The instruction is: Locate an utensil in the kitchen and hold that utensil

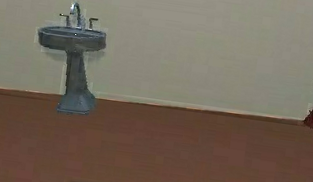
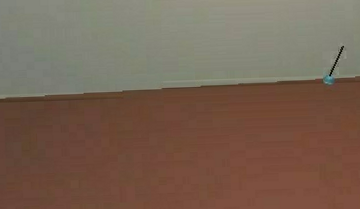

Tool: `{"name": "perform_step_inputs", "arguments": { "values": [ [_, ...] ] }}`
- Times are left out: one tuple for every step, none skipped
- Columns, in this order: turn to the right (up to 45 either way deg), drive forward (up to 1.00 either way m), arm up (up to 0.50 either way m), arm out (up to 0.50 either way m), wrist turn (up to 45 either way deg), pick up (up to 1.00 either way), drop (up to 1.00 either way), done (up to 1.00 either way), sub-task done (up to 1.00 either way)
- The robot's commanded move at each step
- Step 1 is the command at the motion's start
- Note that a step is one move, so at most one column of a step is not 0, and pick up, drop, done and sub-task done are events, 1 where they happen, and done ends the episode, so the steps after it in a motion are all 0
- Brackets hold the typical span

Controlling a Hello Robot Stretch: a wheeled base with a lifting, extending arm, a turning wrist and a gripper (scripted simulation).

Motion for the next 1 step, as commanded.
{"name": "perform_step_inputs", "arguments": {
  "values": [
    [-45.0, 0.00, 0.00, 0.00, 0.0, 0.00, 0.00, 0.00, 0.00]
  ]
}}
